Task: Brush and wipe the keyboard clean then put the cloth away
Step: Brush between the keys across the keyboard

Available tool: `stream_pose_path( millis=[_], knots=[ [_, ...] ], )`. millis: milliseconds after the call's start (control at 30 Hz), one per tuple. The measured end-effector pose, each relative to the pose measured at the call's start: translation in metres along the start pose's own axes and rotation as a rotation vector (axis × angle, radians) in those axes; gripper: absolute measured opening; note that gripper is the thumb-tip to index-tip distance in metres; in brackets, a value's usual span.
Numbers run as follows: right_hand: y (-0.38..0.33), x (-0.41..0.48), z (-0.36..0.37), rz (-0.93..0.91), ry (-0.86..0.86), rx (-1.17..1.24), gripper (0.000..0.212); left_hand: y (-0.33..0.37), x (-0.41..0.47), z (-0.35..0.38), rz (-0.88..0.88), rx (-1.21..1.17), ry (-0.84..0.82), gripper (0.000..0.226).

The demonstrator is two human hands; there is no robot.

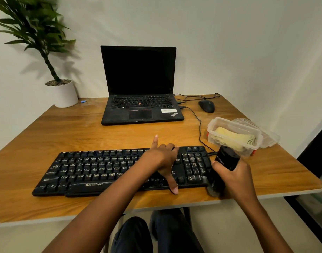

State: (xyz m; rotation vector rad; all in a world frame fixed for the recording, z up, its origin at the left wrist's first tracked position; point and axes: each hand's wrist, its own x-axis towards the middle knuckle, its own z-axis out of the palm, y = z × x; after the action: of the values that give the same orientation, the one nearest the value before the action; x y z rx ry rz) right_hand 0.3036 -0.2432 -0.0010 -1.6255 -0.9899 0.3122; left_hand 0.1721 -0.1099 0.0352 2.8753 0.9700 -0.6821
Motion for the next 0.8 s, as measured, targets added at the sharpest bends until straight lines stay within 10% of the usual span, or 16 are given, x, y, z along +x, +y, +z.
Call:
stream_pose_path(
  millis=[800],
  knots=[
    [-0.004,0.015,0.004,-0.018,-0.073,-0.164,0.019,0.0,0.0,0.0,0.005,-0.005,0.01,0.13]
  ],
)
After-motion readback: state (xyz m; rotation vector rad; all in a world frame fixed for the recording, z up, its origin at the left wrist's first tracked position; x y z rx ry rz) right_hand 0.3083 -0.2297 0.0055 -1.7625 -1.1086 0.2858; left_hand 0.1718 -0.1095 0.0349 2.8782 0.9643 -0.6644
